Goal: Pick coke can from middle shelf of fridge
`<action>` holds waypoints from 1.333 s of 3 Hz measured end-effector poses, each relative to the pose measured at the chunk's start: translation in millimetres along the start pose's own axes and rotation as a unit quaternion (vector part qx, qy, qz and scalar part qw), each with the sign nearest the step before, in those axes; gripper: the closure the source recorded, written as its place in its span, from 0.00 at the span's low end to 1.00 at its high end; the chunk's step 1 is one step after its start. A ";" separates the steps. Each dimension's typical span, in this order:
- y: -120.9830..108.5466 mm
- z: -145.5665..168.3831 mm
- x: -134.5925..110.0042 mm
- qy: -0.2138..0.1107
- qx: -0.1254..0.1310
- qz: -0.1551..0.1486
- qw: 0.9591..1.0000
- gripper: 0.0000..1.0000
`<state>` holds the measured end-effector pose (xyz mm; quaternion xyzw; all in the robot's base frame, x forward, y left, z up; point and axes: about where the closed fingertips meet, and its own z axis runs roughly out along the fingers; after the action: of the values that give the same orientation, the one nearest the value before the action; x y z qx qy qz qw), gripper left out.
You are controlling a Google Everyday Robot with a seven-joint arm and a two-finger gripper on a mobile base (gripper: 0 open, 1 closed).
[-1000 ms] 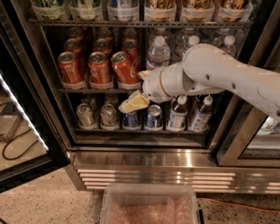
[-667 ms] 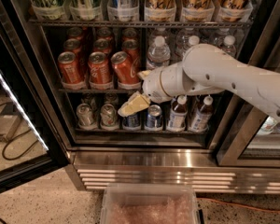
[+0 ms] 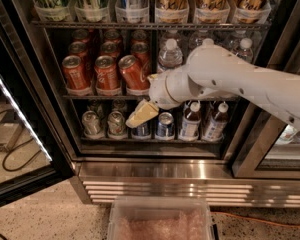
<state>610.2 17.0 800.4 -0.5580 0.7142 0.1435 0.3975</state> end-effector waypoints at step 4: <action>-34.1 32.1 -40.1 0.083 0.064 -0.129 0.986 0.33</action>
Offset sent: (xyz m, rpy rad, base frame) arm 0.0594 0.0485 0.0388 -0.3662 -0.2856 0.0442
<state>656.8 53.8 817.1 -0.6288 0.6746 -0.0021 0.3867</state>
